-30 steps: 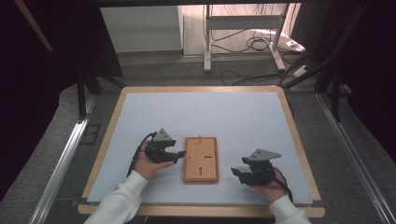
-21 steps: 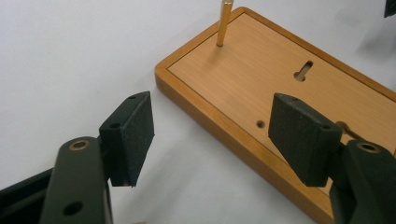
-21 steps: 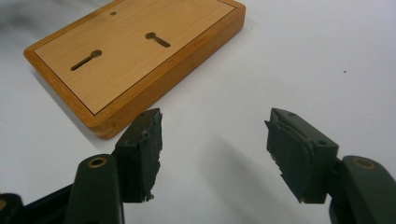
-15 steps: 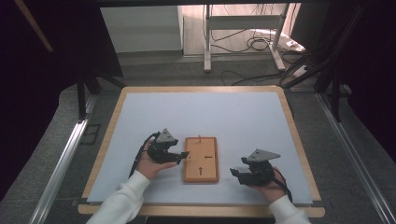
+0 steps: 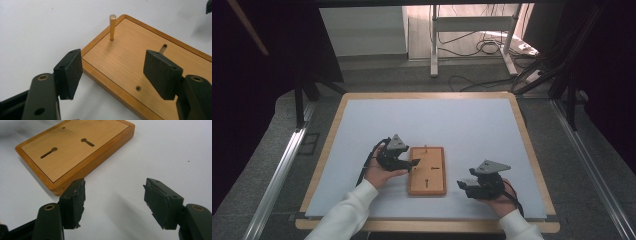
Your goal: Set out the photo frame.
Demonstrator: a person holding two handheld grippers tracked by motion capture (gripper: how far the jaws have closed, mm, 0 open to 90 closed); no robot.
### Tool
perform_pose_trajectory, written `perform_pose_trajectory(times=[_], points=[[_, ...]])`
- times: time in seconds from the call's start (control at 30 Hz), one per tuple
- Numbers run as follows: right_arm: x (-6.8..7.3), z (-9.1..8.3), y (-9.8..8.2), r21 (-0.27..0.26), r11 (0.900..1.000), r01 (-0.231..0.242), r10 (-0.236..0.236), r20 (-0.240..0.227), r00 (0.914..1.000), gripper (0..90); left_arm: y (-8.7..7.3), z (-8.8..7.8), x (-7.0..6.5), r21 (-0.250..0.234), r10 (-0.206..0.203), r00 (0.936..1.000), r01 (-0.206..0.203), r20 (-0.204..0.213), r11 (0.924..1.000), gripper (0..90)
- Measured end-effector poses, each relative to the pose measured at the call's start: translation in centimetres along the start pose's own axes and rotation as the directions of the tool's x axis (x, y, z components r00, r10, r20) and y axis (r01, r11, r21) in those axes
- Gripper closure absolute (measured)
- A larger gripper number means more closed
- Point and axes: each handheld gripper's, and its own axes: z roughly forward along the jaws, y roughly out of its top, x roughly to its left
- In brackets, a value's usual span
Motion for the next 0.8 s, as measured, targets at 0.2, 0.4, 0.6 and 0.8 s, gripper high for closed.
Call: perform_pose_trajectory(times=[0.2,0.4,0.6,0.8], points=[[0.0,0.0,0.0,-0.003,1.000,0.001,-0.001,0.001,1.0000,33.0,0.7,1.6,0.5,0.013,0.004,0.9997,-0.004,0.024,0.9999,37.8],[0.1,0.1,0.1,-0.001,1.000,0.000,0.000,0.001,1.0000,32.9,1.8,3.1,0.4,0.007,0.026,0.9991,-0.026,0.033,0.9996,40.2],[0.1,0.2,0.1,0.001,1.000,0.005,-0.005,-0.004,1.0000,32.7,2.7,4.6,0.6,0.017,0.045,0.9975,-0.046,0.054,0.9988,45.4],[0.2,0.1,0.1,-0.002,1.000,0.004,-0.004,-0.001,1.0000,32.6,2.8,5.2,0.7,0.017,0.035,0.9975,-0.036,0.061,0.9992,57.2]])
